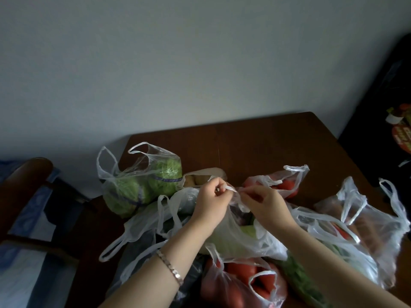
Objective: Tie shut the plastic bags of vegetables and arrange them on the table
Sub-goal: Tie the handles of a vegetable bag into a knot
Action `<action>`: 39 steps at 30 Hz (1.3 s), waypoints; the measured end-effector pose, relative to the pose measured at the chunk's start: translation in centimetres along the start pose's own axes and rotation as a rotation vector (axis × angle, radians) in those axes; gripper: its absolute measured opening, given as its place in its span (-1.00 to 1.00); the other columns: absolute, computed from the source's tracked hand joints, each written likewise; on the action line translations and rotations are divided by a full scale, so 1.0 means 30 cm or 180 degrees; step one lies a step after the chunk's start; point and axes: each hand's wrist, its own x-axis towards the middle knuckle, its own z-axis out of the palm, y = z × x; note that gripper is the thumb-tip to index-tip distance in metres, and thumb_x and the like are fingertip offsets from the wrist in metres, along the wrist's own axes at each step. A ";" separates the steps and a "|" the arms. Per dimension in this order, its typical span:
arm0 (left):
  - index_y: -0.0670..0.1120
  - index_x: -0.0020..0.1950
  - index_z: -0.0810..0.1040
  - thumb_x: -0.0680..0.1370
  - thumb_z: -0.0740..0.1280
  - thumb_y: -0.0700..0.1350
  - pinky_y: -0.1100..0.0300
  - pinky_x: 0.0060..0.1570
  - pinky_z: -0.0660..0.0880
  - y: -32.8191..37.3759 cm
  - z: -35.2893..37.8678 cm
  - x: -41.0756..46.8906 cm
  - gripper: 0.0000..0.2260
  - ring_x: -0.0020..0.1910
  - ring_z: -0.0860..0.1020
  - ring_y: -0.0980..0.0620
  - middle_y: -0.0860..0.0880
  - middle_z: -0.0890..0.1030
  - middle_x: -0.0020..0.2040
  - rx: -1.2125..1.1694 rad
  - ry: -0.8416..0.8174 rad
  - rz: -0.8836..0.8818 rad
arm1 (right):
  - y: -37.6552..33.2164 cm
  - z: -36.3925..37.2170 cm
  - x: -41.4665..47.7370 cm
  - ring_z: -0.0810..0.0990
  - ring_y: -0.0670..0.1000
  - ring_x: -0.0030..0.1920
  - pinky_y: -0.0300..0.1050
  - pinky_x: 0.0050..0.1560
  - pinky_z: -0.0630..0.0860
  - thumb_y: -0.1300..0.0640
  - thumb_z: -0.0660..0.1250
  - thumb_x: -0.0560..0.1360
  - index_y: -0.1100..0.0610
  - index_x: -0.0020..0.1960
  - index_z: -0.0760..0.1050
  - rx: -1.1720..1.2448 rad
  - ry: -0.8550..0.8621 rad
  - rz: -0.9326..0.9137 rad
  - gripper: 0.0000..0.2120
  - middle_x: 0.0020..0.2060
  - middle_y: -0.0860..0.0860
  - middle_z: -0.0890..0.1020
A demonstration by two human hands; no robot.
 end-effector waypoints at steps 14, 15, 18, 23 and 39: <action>-0.07 -0.24 0.54 0.53 0.25 -0.22 0.19 -0.32 0.46 0.021 0.011 0.006 -0.83 -0.35 0.53 0.02 -0.05 0.57 -0.34 -0.1362 0.0154 -0.1447 | -0.004 -0.031 -0.021 0.46 -0.18 -0.40 -0.39 -0.34 0.35 0.15 0.22 0.54 0.14 -0.29 0.53 0.0213 0.0099 -0.0382 -0.74 -0.41 -0.06 0.54; -0.11 -0.23 0.52 0.53 0.24 -0.23 0.18 -0.36 0.48 0.020 -0.001 0.012 -0.84 -0.41 0.55 0.02 -0.07 0.58 -0.38 -0.1737 0.0277 -0.1639 | -0.004 -0.034 -0.014 0.49 -0.17 -0.30 -0.30 -0.22 0.39 0.12 0.18 0.56 0.22 -0.24 0.53 0.0301 0.0111 -0.0336 -0.72 -0.33 0.01 0.55; -0.19 -0.21 0.45 0.55 0.16 -0.29 0.11 -0.37 0.59 0.018 -0.061 0.035 -0.84 -0.47 0.59 -0.02 -0.15 0.58 -0.38 -0.3126 0.0461 -0.1929 | -0.014 -0.046 -0.008 0.49 0.06 -0.22 -0.02 -0.03 0.41 0.10 0.21 0.50 0.36 -0.28 0.49 0.1824 0.0080 -0.0006 -0.66 -0.32 0.21 0.51; -0.17 -0.23 0.32 0.60 0.01 -0.29 0.26 -0.58 0.51 -0.094 -0.125 0.076 -0.78 -0.64 0.39 0.07 -0.07 0.41 -0.56 -0.3771 0.0976 -0.2151 | 0.078 -0.043 0.005 0.32 -0.10 -0.55 -0.18 -0.32 0.31 0.16 0.20 0.54 0.05 -0.56 0.31 0.2917 0.0507 0.1207 -0.52 -0.67 -0.10 0.30; -0.10 -0.28 0.40 0.59 0.07 0.13 0.29 -0.45 0.31 0.008 -0.065 0.008 -0.61 -0.52 0.29 0.10 -0.10 0.56 -0.13 -0.0744 -0.1429 -0.1275 | -0.041 -0.105 0.027 0.59 0.17 -0.25 0.02 -0.10 0.52 0.04 0.21 0.54 0.22 -0.31 0.54 0.0723 0.0002 -0.0085 -0.65 -0.31 0.22 0.62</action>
